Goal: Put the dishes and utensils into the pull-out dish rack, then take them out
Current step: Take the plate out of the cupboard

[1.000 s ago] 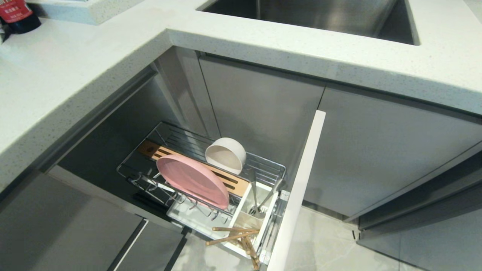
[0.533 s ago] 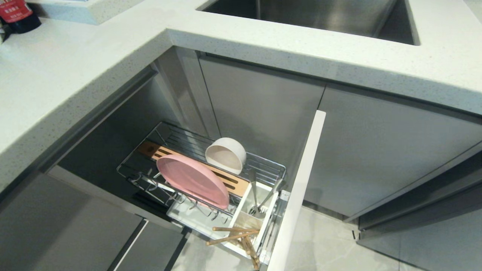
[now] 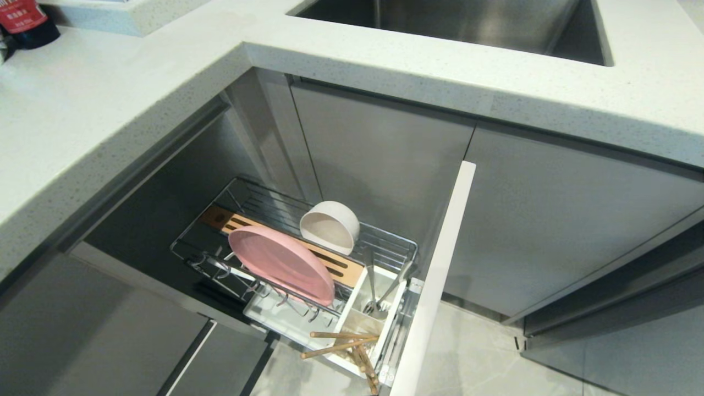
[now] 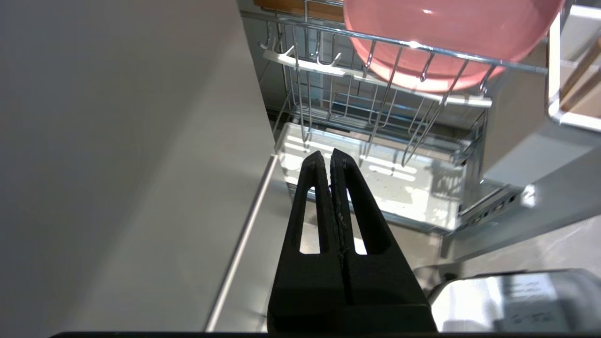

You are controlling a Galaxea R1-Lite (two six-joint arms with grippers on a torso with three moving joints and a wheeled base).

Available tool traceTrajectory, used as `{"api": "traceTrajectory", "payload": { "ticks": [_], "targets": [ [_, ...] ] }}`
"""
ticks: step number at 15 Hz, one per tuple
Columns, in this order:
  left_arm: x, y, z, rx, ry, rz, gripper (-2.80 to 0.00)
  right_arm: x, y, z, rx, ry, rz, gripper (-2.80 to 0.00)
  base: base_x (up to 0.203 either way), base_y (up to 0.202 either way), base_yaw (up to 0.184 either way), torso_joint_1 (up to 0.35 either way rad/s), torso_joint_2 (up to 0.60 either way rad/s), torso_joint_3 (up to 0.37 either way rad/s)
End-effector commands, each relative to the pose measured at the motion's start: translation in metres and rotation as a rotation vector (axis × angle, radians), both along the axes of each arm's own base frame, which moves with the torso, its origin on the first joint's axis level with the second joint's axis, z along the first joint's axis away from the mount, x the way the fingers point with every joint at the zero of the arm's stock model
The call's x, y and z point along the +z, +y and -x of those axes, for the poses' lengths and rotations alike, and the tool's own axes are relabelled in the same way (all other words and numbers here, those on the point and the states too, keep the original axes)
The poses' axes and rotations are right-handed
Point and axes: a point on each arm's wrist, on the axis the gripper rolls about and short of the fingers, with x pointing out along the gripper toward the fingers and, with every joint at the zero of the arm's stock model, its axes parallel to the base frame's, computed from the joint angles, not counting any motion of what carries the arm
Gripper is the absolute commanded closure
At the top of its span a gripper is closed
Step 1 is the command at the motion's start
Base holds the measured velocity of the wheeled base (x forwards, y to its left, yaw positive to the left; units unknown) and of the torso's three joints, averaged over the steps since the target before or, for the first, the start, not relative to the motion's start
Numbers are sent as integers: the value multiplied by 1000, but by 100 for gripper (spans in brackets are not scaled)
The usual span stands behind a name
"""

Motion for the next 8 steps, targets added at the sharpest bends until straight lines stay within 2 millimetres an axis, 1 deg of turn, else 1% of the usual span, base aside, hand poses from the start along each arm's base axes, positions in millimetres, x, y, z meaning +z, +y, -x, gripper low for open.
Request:
{"api": "traceTrajectory", "payload": {
  "ticks": [1, 3, 8],
  "targets": [
    [0, 0, 0, 17, 2, 57, 0, 0, 0, 0, 0, 0, 0, 0, 0, 0, 0, 0, 0, 0],
    [1, 1, 0, 45, -2, 117, 0, 0, 0, 0, 0, 0, 0, 0, 0, 0, 0, 0, 0, 0],
    [1, 1, 0, 45, -2, 117, 0, 0, 0, 0, 0, 0, 0, 0, 0, 0, 0, 0, 0, 0]
  ]
}}
